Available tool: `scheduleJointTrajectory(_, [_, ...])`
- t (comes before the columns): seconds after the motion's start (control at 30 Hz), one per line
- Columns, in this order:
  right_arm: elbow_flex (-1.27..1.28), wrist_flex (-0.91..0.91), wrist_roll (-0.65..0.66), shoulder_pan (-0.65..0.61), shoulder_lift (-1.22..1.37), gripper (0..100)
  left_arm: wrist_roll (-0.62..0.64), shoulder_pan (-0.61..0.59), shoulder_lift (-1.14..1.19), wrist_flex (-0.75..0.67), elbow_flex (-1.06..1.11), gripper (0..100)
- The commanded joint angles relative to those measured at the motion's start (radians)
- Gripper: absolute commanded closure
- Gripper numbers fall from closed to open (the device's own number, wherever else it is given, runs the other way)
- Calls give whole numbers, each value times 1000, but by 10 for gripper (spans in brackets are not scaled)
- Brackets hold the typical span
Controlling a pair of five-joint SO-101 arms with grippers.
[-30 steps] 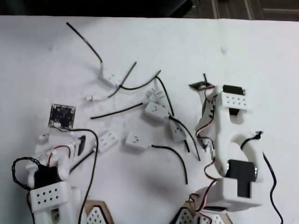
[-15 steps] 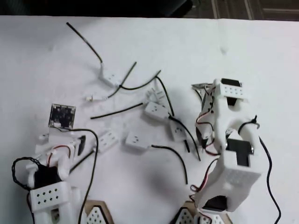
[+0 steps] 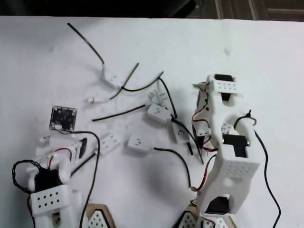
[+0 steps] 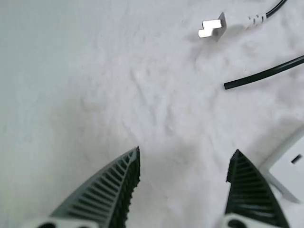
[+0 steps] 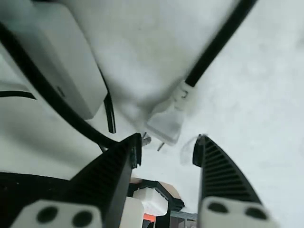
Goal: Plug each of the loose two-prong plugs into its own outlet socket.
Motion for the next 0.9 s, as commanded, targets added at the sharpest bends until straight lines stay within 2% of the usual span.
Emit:
scheduleJointTrajectory(0.0, [-28,16,-37,-35,-7,828,5,-5,-15,-18,-3,706])
scheduleJointTrajectory(0.2, [-26,-24,-97,-30,4,829,5,-5,-15,-18,-3,706])
scheduleJointTrajectory(0.53, [-121,-44,-97,-56,193,834,5,-7,-15,-18,-3,706])
scheduleJointTrajectory(0.77, [-229,31,-97,-56,193,983,5,-5,-15,-18,-2,706])
scheduleJointTrajectory(0.87, [-232,31,-97,-61,193,978,5,-5,-15,-18,-2,706])
